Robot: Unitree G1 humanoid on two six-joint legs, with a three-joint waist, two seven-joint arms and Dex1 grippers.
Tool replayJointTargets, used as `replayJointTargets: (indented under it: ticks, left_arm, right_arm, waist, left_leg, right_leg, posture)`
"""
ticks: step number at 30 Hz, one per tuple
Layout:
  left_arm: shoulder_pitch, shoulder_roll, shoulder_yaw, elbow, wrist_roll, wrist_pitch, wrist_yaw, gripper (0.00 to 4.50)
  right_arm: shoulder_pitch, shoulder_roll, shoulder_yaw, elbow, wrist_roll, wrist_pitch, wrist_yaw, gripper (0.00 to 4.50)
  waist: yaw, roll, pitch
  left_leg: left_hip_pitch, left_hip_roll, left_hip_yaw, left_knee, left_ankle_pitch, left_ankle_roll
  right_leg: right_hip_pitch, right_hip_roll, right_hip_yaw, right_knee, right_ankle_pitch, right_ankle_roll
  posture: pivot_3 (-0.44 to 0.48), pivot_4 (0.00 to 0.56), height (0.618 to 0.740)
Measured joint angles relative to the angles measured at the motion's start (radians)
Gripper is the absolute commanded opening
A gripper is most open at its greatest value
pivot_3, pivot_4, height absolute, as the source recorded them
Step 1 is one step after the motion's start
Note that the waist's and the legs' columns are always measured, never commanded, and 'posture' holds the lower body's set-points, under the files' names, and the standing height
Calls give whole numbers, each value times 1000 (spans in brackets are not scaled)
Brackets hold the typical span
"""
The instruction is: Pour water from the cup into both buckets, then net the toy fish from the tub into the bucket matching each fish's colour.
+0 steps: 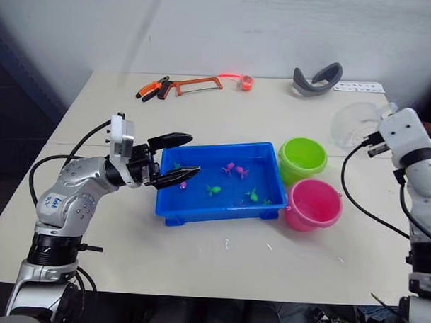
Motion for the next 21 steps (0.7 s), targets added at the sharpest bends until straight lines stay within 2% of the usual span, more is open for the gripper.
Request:
replayJointTargets:
  ticks: [9,16,21]
  left_arm:
    - [0,-9,-1,-7,1,17,49,4500]
    - [5,-9,-1,-13,1,18,56,4500]
    - [13,-9,-3,-18,2,18,56,4500]
  right_arm:
    - [-62,-42,121,73,-177,-152,-83,71]
    - [-64,-91,180,78,-326,-294,-197,71]
    - [-65,-95,199,89,-369,-326,-244,71]
  waist:
    - [0,0,0]
    - [-7,0,0]
    - [-13,0,0]
  left_leg:
    - [0,0,0,0,0,0]
    - [0,0,0,0,0,-1]
    - [0,0,0,0,0,-1]
  right_leg:
    - [0,0,0,0,0,0]
    - [0,0,0,0,0,0]
    - [0,0,0,0,0,0]
  posture:
    - [0,150,740]
    - [0,150,740]
    - [0,150,740]
